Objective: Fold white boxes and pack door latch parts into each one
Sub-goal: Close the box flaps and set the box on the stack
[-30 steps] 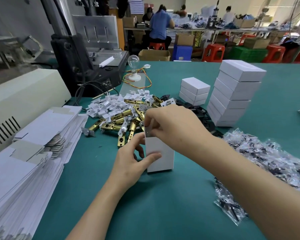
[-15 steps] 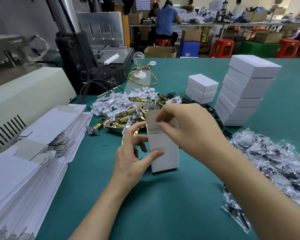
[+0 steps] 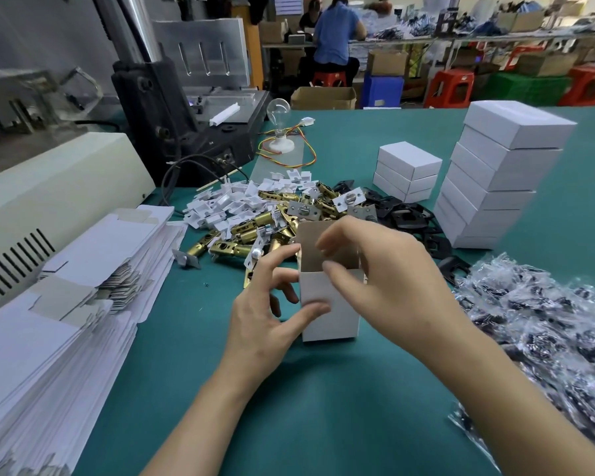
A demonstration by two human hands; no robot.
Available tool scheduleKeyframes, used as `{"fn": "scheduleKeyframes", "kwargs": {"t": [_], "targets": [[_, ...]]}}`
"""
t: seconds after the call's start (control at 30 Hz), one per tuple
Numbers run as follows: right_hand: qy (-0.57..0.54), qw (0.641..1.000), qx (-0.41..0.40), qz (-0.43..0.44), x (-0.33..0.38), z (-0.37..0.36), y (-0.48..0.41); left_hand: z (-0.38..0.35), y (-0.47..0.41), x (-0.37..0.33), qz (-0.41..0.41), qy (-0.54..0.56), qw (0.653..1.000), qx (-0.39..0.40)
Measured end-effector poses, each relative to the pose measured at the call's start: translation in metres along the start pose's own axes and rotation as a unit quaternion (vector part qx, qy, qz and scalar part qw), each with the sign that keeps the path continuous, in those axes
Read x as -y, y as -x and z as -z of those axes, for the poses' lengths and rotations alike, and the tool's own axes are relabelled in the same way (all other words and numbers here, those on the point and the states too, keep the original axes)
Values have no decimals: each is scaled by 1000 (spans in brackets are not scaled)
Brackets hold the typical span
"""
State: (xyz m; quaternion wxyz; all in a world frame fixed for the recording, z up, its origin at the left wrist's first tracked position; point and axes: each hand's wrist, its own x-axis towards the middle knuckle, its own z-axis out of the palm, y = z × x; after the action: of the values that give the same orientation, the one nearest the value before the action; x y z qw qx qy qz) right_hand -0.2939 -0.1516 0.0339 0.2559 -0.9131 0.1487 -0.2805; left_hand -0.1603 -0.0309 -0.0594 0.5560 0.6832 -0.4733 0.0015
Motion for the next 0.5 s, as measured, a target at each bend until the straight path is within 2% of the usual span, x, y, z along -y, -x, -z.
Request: {"fn": "scheduleKeyframes", "kwargs": {"t": [0.07, 0.17, 0.23, 0.4, 0.5], "targets": [[-13, 1000, -1, 0, -2, -1, 5, 0, 0, 0, -2, 1, 1000, -1], [44, 996, 82, 0, -2, -5, 11, 0, 2, 2, -5, -1, 1000, 0], [79, 992, 102, 4, -3, -8, 15, -1, 2, 3, -9, -5, 1000, -2], [78, 993, 91, 18, -3, -11, 14, -1, 1, 3, -6, 2, 1000, -1], [29, 998, 34, 37, -7, -10, 13, -1, 1, 2, 1, -3, 1000, 2]]}}
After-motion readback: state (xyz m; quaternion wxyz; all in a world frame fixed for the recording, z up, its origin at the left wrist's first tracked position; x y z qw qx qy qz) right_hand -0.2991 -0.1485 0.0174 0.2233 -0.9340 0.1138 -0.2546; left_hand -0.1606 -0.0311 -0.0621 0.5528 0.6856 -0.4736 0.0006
